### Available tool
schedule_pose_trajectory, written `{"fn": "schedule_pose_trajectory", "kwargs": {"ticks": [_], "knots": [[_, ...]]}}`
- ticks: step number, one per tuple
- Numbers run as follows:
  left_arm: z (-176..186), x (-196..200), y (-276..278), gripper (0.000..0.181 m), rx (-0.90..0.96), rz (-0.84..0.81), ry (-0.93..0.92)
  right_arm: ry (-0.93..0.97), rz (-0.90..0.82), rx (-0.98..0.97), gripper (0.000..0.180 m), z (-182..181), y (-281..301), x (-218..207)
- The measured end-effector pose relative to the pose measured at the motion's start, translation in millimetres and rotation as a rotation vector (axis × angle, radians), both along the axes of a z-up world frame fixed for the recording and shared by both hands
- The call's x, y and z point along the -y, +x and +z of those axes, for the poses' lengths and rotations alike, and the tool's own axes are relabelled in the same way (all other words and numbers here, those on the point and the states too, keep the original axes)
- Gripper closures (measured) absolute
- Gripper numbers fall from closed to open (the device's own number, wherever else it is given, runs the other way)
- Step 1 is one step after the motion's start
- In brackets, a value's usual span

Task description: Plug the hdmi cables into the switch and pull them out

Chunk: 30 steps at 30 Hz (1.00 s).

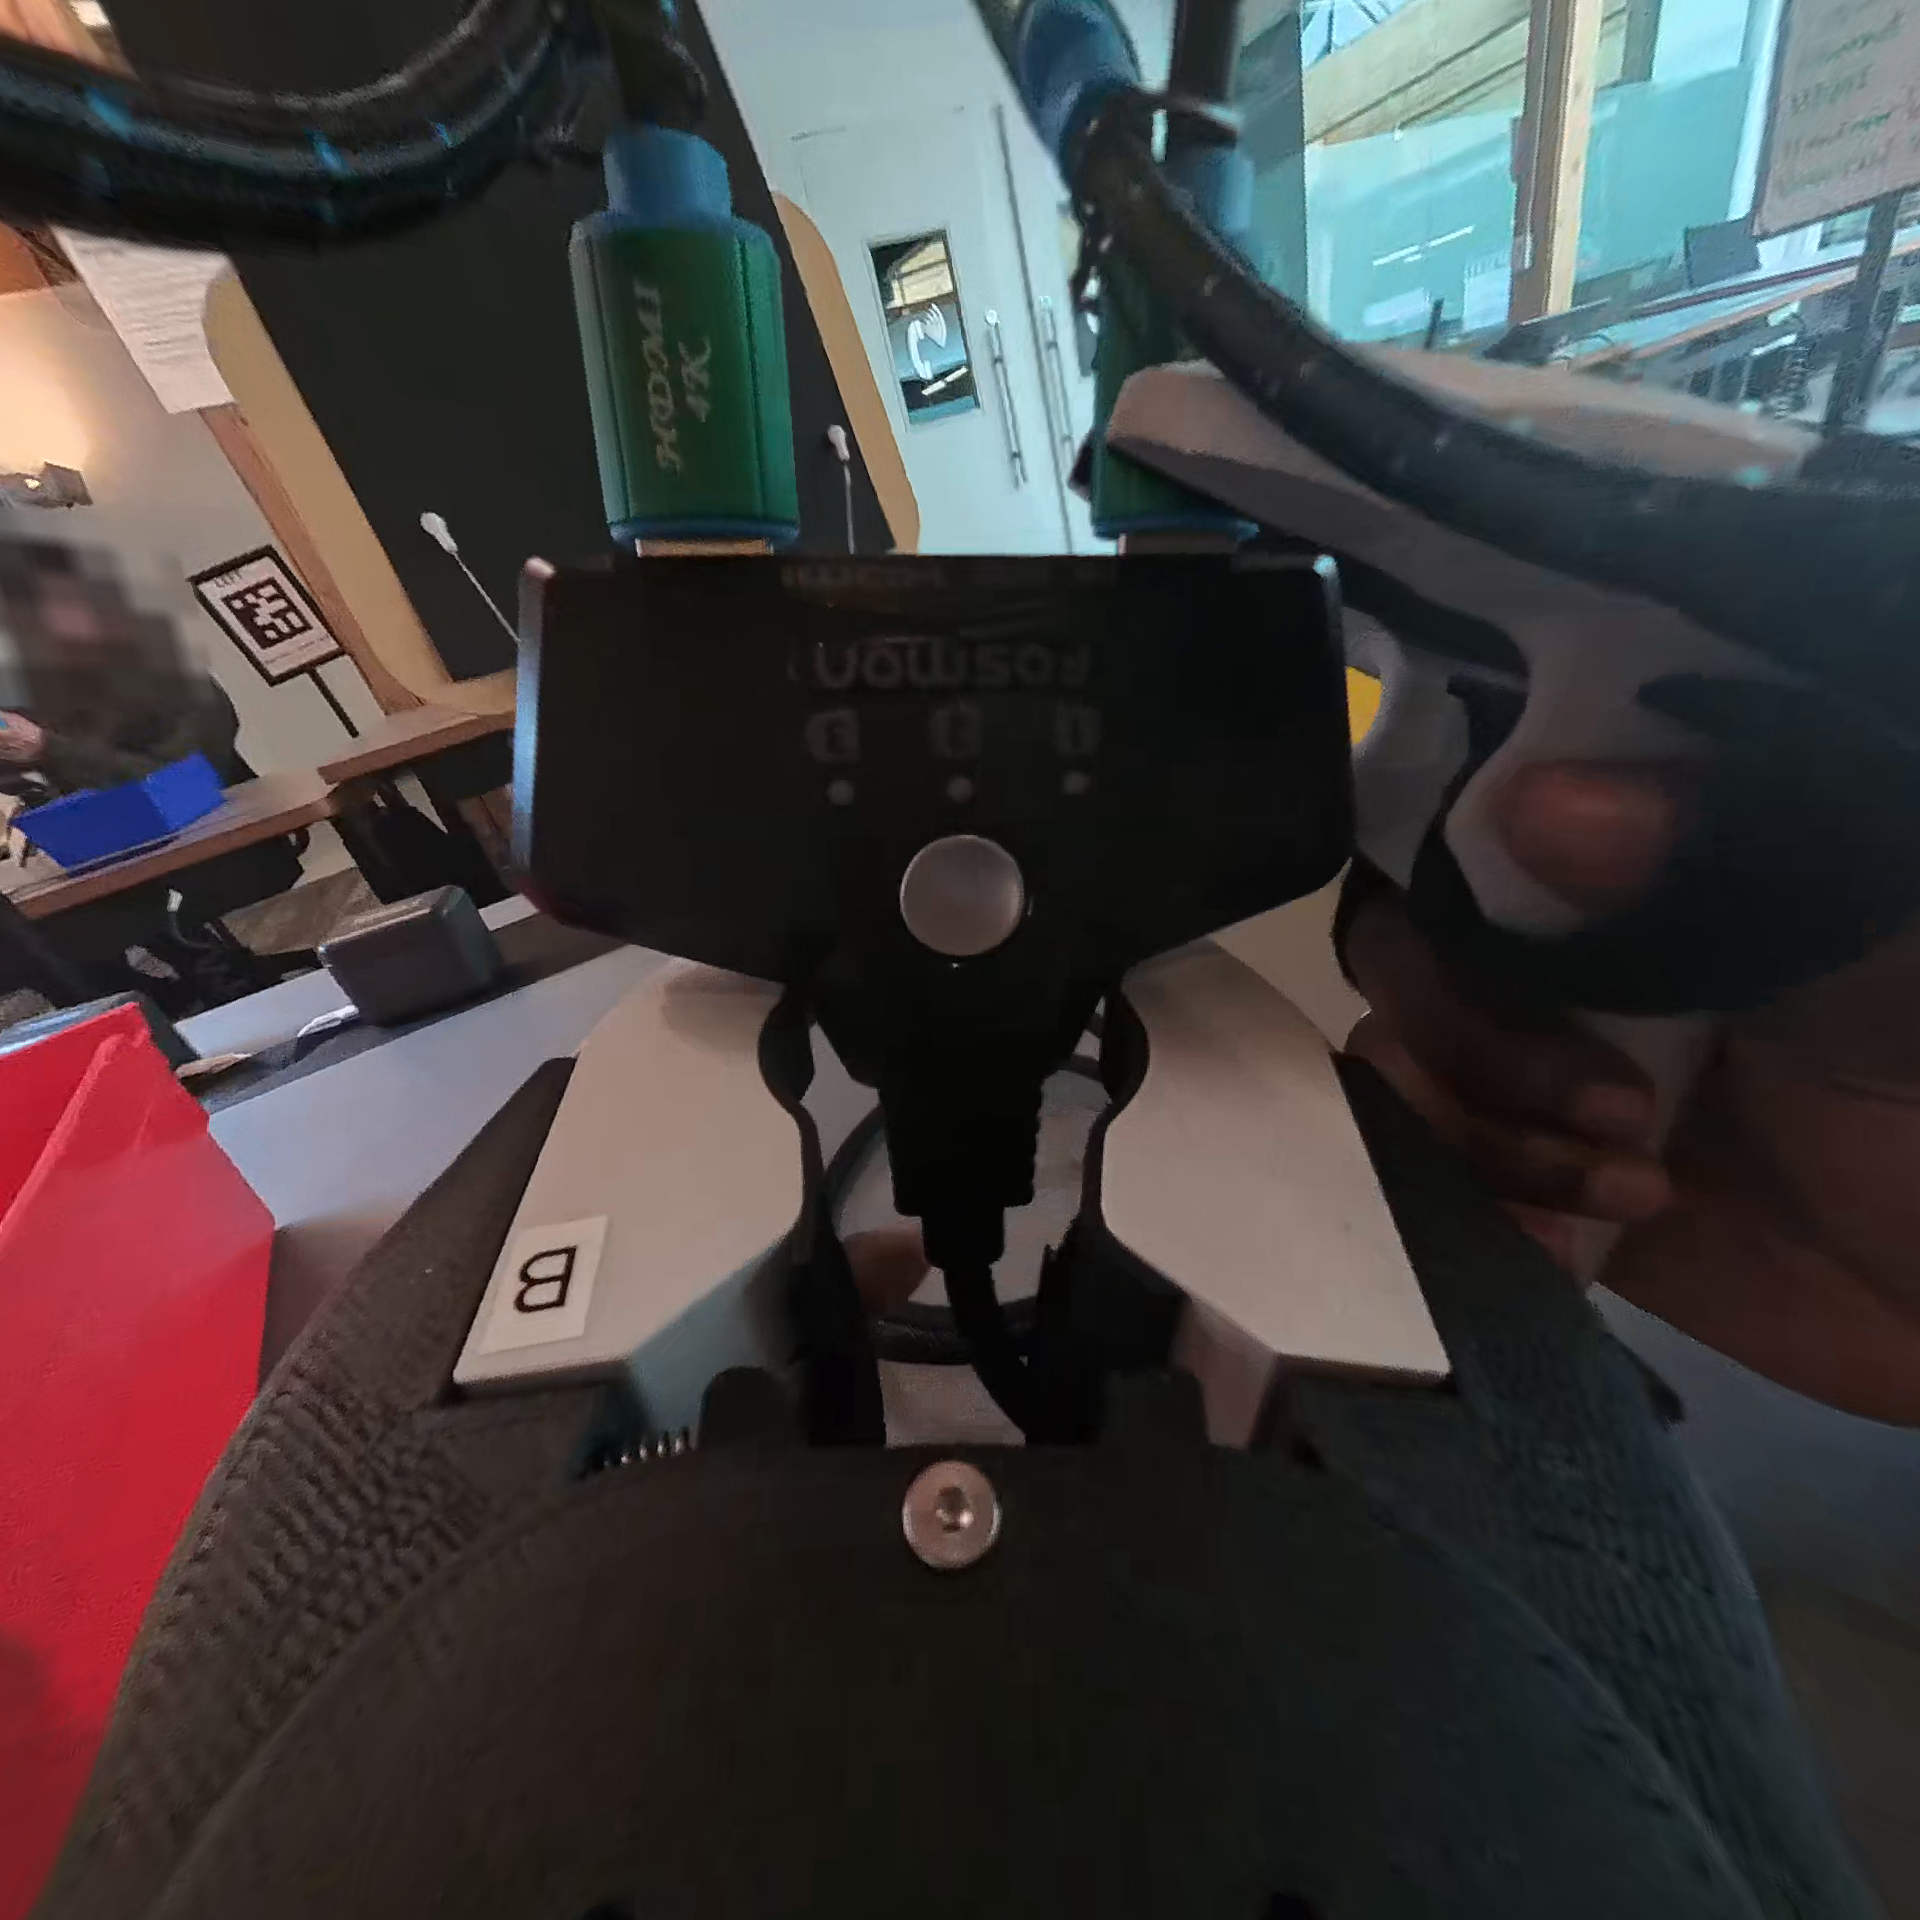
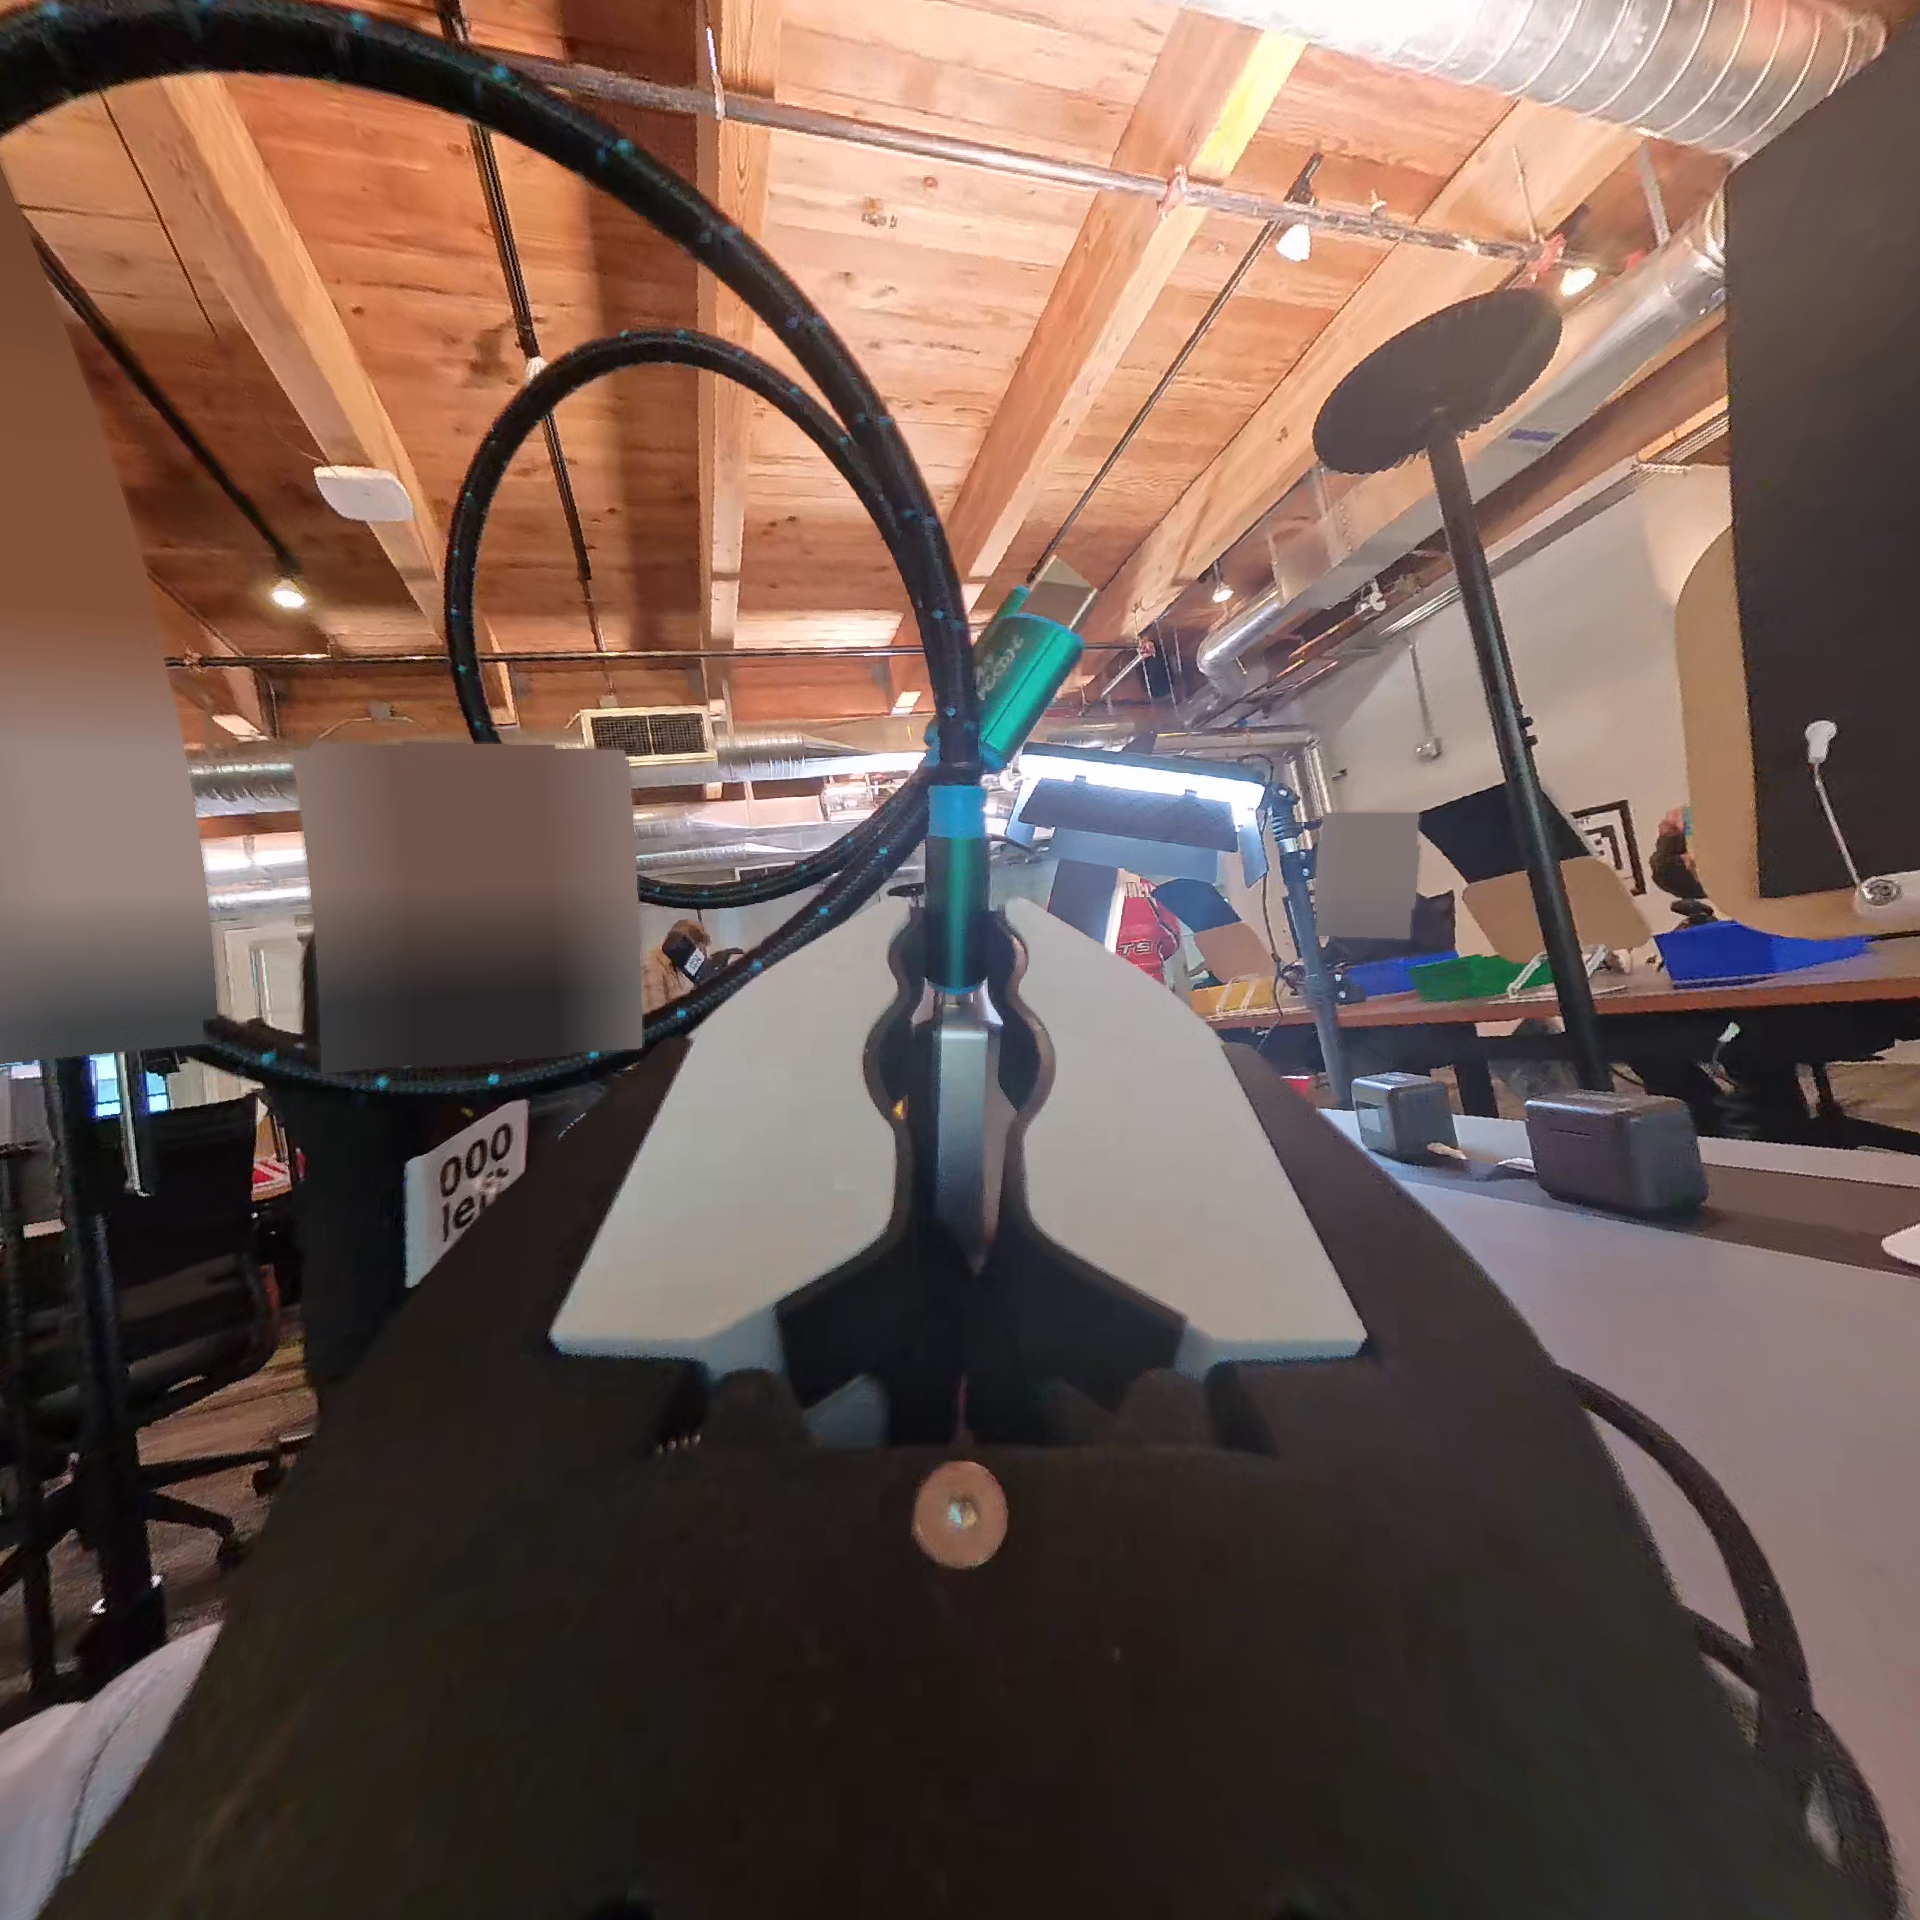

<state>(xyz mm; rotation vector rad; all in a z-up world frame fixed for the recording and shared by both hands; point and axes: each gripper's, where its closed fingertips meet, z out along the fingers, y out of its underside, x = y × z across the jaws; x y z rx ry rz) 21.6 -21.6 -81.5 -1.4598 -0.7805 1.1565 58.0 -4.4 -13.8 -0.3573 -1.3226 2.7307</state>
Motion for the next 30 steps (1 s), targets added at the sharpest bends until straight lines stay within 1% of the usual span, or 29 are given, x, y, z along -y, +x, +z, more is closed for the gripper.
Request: {"fn": "schedule_pose_trajectory", "kwargs": {"ticks": [5,7,9,10,13,18,21,22,24,25,26,28,30], "knots": [[-6,6,-3,0.133,0.034,-0.012,-0.057,0.05,-0.009,0.014,0.168,-6,-4,3],[-9,11,-3,0.134,0.038,-0.005,-0.086,0.114,-0.044,-0.013,0.166,-9,-7,6],[-16,15,-3,0.134,0.06,-0.006,-0.116,0.192,-0.094,-0.062,0.161,-12,-10,8],[-20,16,-3,0.134,0.066,-0.007,-0.13,0.232,-0.106,-0.092,0.164,-13,-10,9],[-32,21,-3,0.135,0.099,-0.017,-0.124,0.361,-0.078,-0.121,0.165,-24,-8,17],[-40,20,-5,0.138,0.126,0.0,-0.169,0.406,-0.057,-0.127,0.168,-25,-2,17],[-43,18,-5,0.142,0.129,0.0,-0.192,0.385,-0.039,-0.091,0.169,-23,-2,14],[-45,20,-5,0.153,0.139,0.006,-0.19,0.331,-0.051,-0.085,0.169,-15,-4,8],[-54,23,-7,0.157,0.193,0.002,-0.205,0.083,-0.12,-0.062,0.168,30,-17,-34],[-53,22,-7,0.157,0.186,0.0,-0.209,0.01,-0.125,-0.032,0.168,46,-25,-55],[-54,19,-7,0.157,0.188,-0.015,-0.216,-0.026,-0.112,-0.009,0.168,55,-32,-68],[-54,17,-6,0.157,0.191,-0.027,-0.228,-0.011,-0.109,0.022,0.168,49,-42,-77],[-53,18,-5,0.157,0.183,-0.027,-0.218,0.002,-0.091,0.045,0.168,38,-47,-76]]}}
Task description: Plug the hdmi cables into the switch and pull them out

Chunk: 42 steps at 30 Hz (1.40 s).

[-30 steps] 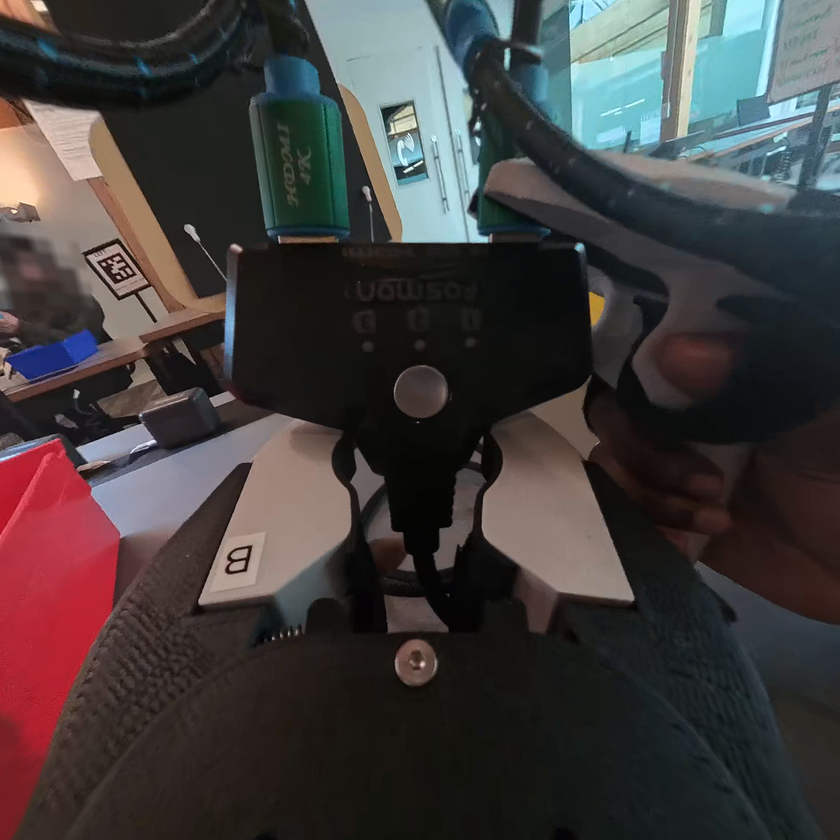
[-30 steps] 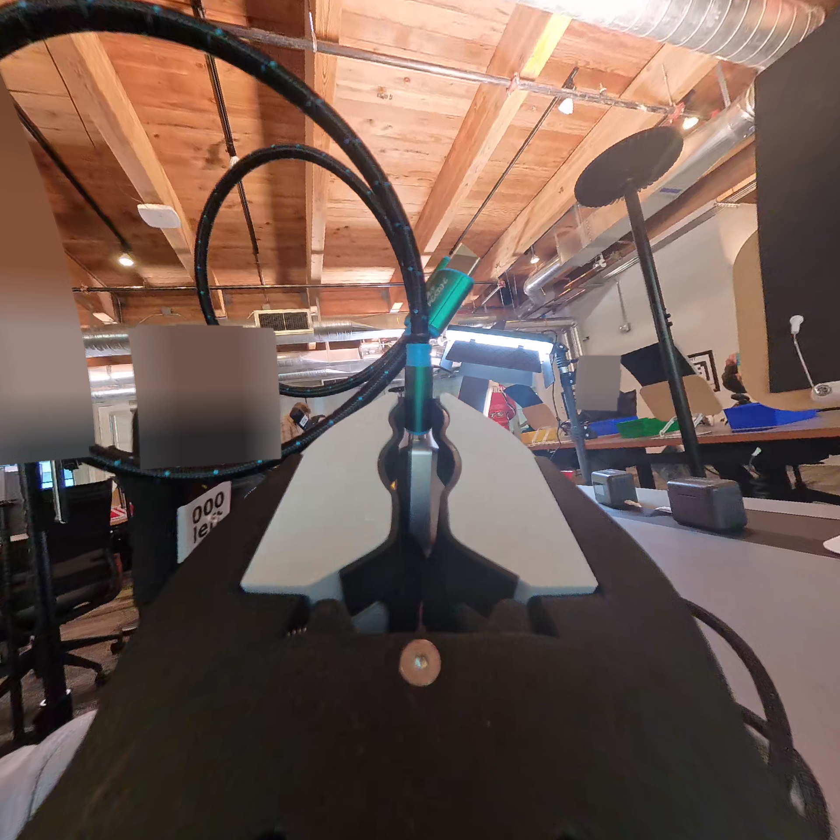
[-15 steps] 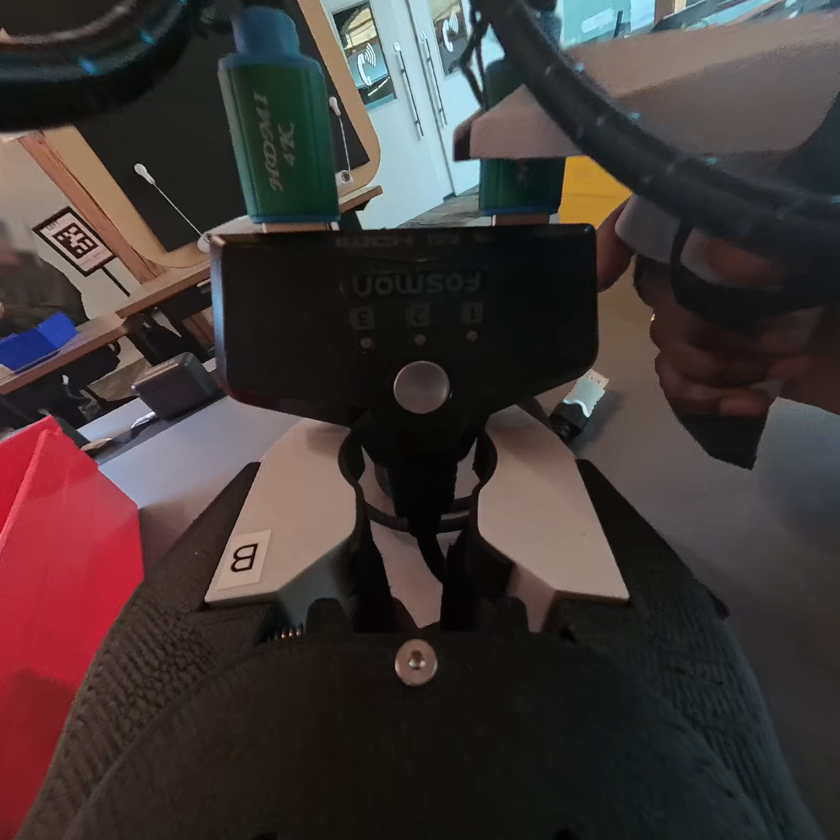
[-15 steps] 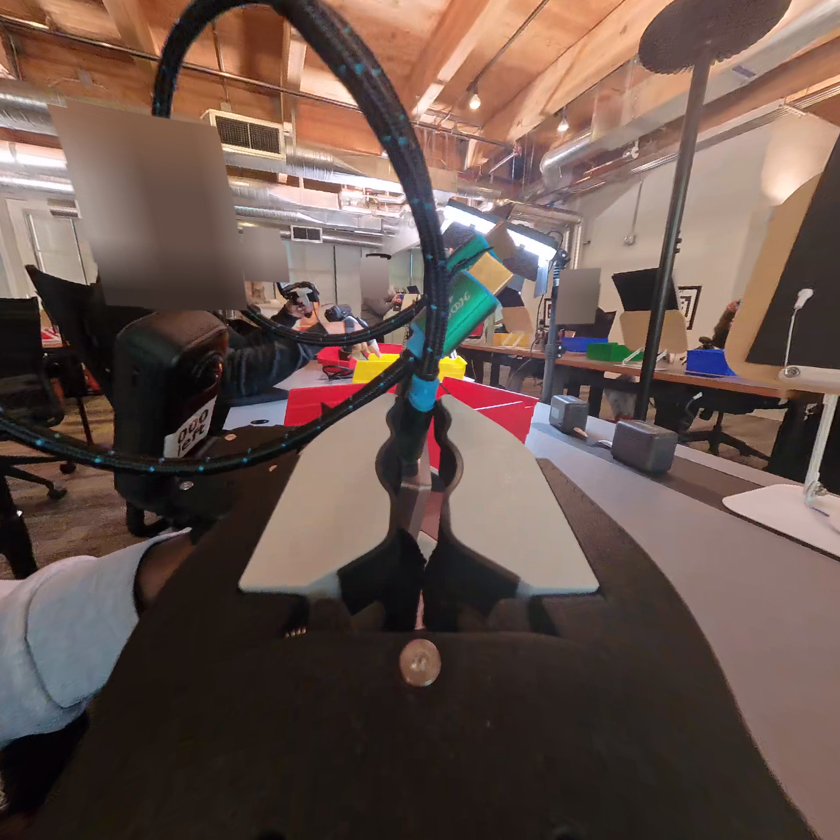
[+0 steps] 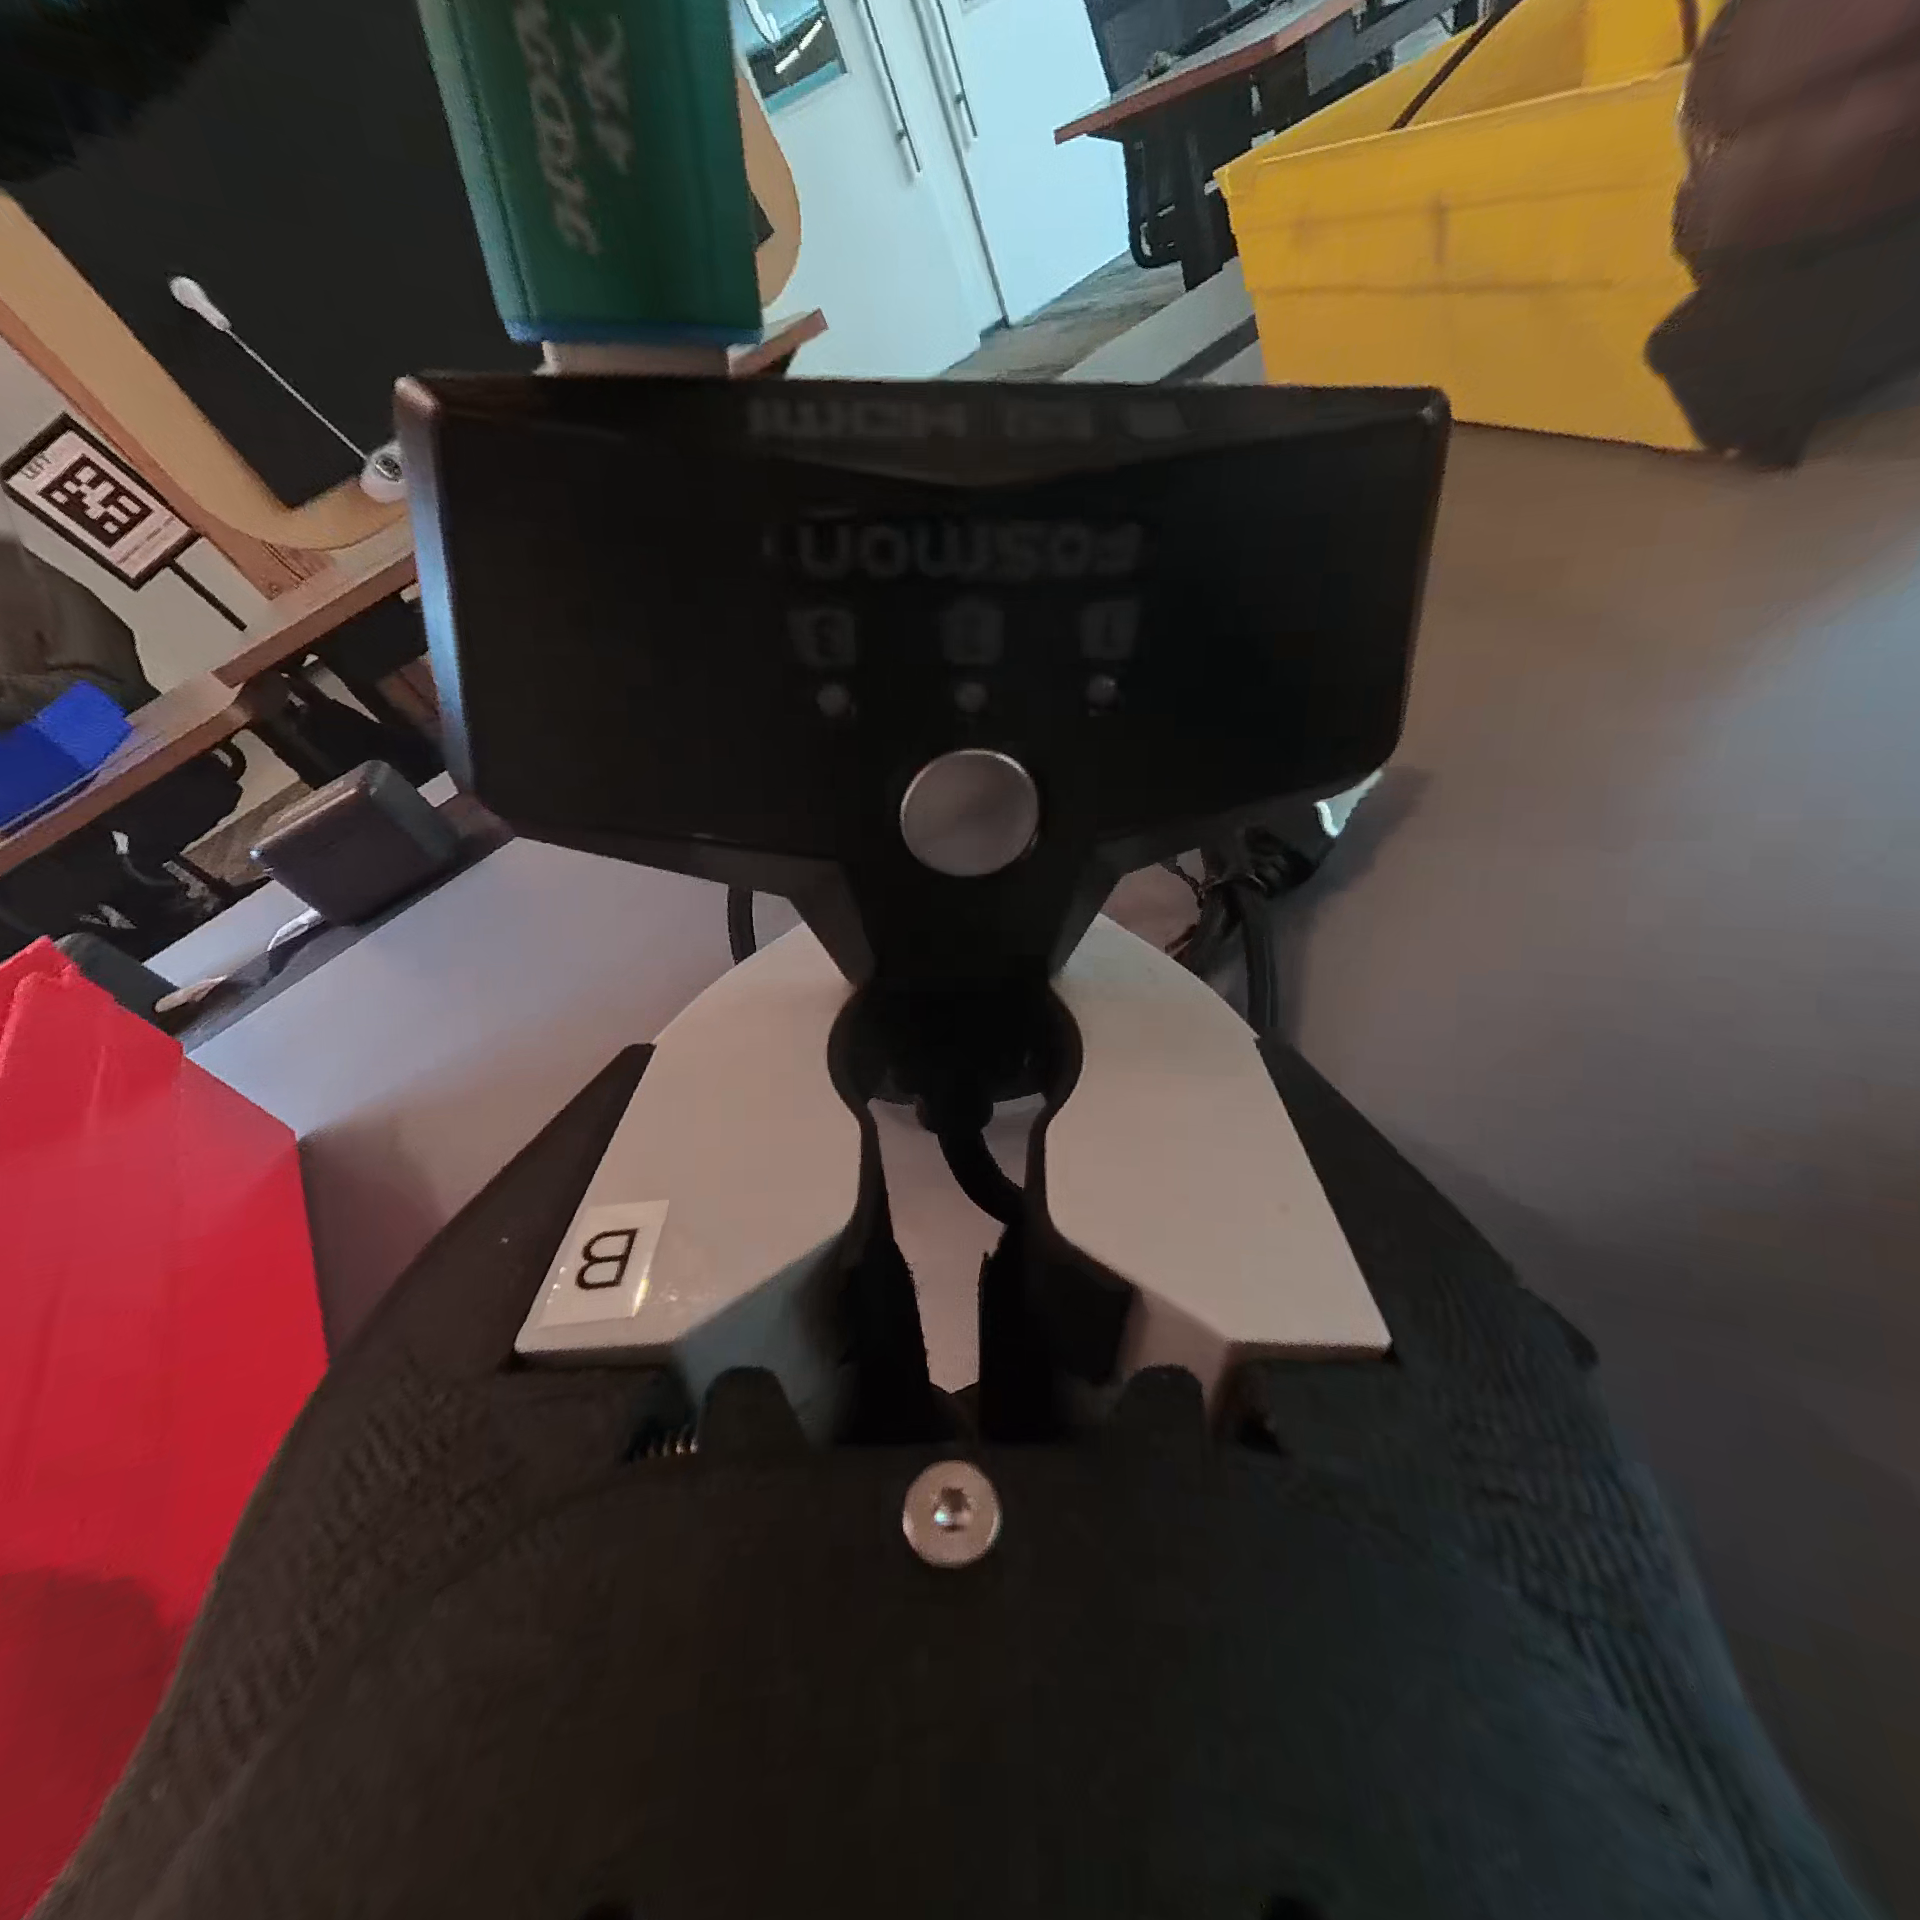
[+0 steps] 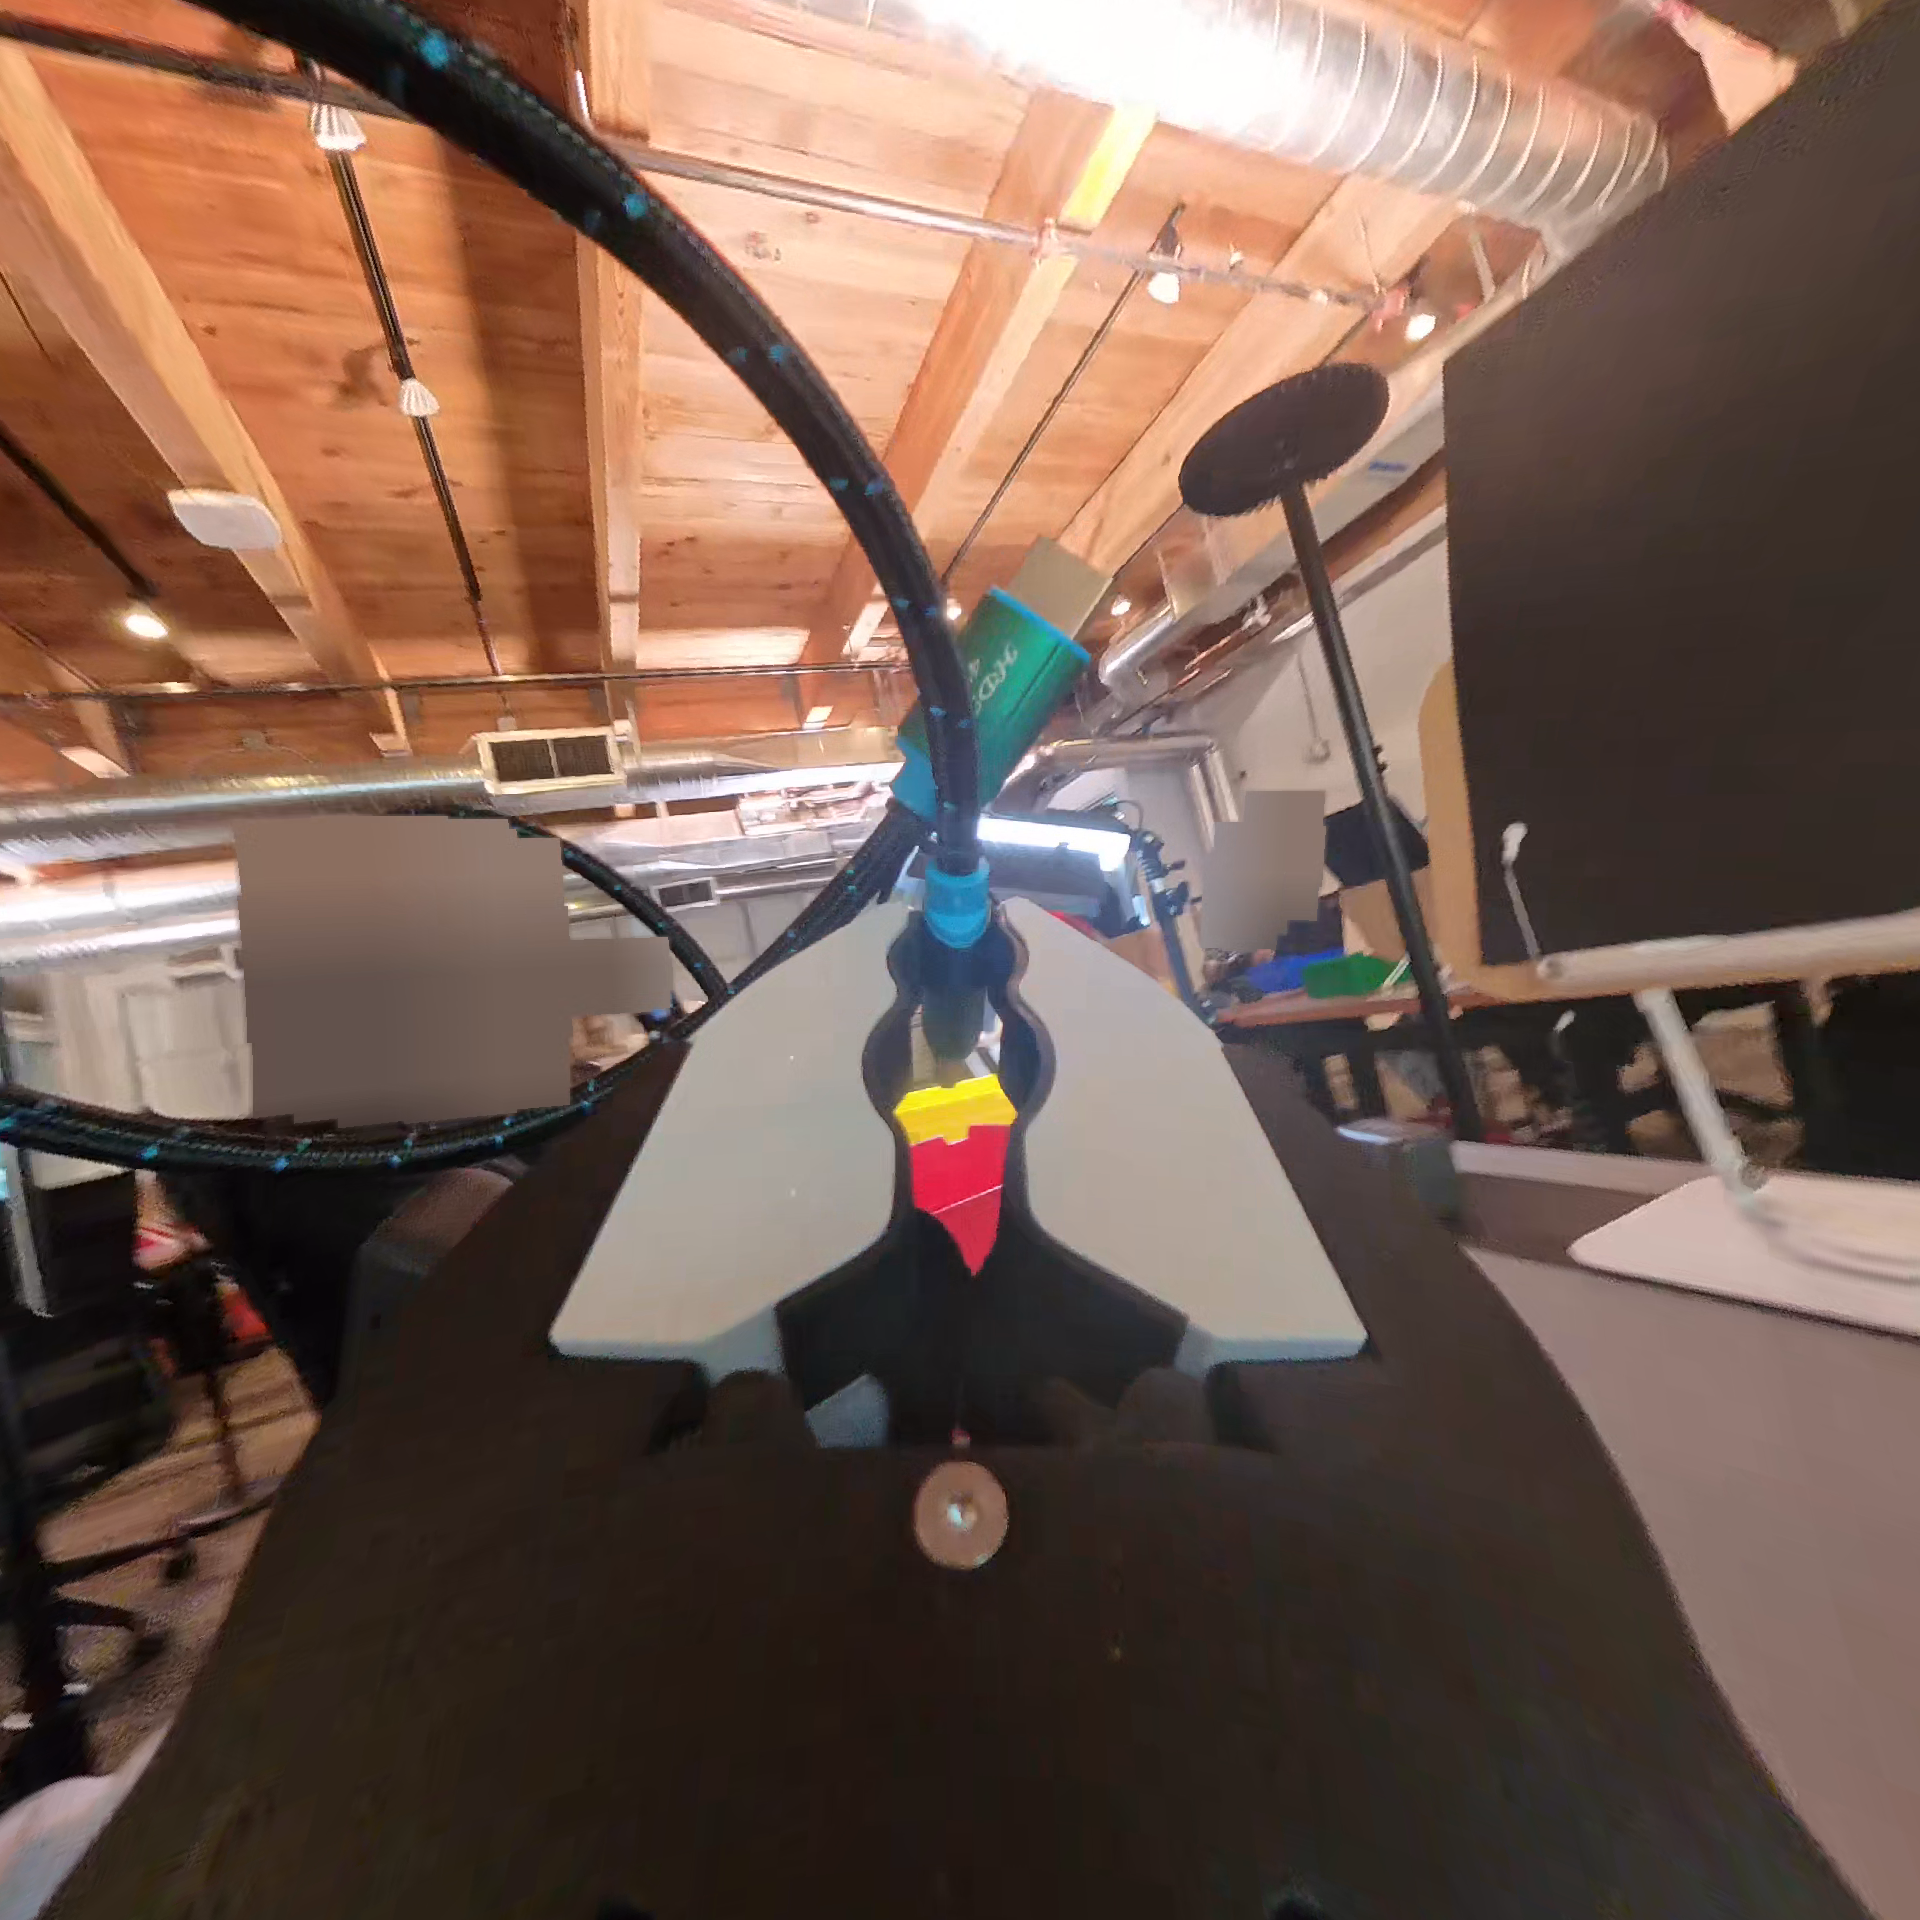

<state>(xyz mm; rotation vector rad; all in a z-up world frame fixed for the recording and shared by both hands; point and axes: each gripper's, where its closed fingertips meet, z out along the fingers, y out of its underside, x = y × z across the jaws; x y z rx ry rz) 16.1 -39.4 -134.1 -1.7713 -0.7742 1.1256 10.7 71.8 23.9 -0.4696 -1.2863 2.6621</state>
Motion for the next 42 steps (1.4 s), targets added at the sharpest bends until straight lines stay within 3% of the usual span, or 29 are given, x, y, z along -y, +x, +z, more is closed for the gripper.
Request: {"fn": "schedule_pose_trajectory", "kwargs": {"ticks": [3,11,19,22,27,35,38,42], "knots": [[5,1,1,0.157,-0.017,-0.014,0.05,0.043,0.068,0.051,0.168,-4,-3,8],[16,7,6,0.157,-0.043,-0.048,0.175,0.445,-0.026,0.082,0.168,-51,-15,41],[22,12,7,0.157,-0.041,-0.065,0.27,0.669,-0.252,0.011,0.168,-54,-27,18],[22,13,7,0.157,-0.039,-0.071,0.286,0.768,-0.418,-0.02,0.168,-40,-35,-17],[24,13,8,0.157,-0.051,-0.073,0.287,0.954,-0.693,0.056,0.168,-21,-48,-112],[24,12,8,0.157,-0.057,-0.075,0.282,1.21,-1.4,0.373,0.168,-17,-53,-321],[23,12,8,0.157,-0.053,-0.072,0.271,1.232,-1.494,0.444,0.168,-31,-59,-355],[21,11,7,0.157,-0.049,-0.068,0.258,1.393,-1.525,0.526,0.168,-72,-74,-368]]}}
